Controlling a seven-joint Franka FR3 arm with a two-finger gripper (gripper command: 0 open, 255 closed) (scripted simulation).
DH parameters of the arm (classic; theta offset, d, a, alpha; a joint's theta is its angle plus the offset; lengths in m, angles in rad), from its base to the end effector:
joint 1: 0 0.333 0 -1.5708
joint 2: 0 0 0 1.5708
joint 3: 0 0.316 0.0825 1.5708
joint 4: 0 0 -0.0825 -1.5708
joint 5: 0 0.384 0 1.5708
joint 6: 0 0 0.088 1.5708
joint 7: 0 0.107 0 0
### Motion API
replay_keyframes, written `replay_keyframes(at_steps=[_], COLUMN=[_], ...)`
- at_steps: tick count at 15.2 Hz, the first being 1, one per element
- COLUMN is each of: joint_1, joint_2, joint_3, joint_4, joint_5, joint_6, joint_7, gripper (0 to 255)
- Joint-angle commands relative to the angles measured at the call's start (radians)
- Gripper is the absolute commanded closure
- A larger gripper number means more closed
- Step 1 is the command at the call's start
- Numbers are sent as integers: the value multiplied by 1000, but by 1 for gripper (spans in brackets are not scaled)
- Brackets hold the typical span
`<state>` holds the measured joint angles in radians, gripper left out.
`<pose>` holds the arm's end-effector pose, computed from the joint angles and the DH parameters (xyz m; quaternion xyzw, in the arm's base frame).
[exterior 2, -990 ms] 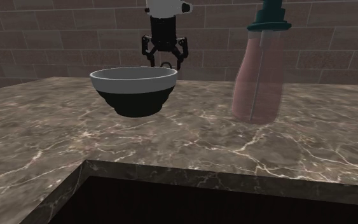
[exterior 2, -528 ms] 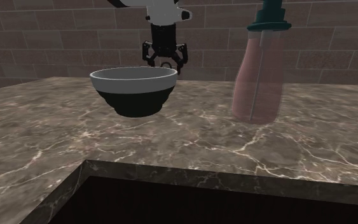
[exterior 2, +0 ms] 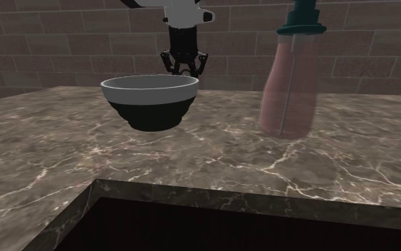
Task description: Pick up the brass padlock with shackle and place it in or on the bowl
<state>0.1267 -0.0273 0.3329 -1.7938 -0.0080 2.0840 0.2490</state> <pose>0.5226 0.2606 0.5823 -0.9818 -0.1058 -0.1504 0.0469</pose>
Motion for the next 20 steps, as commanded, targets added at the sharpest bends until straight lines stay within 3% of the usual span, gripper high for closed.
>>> replay_keyframes(at_steps=[1,5,20], joint_1=[0,0,3], joint_2=[1,1,33], joint_3=[0,0,3], joint_4=[-1,-1,239], joint_5=[0,0,-12], joint_6=[0,0,-209], joint_7=[0,0,5], gripper=[255,255,255])
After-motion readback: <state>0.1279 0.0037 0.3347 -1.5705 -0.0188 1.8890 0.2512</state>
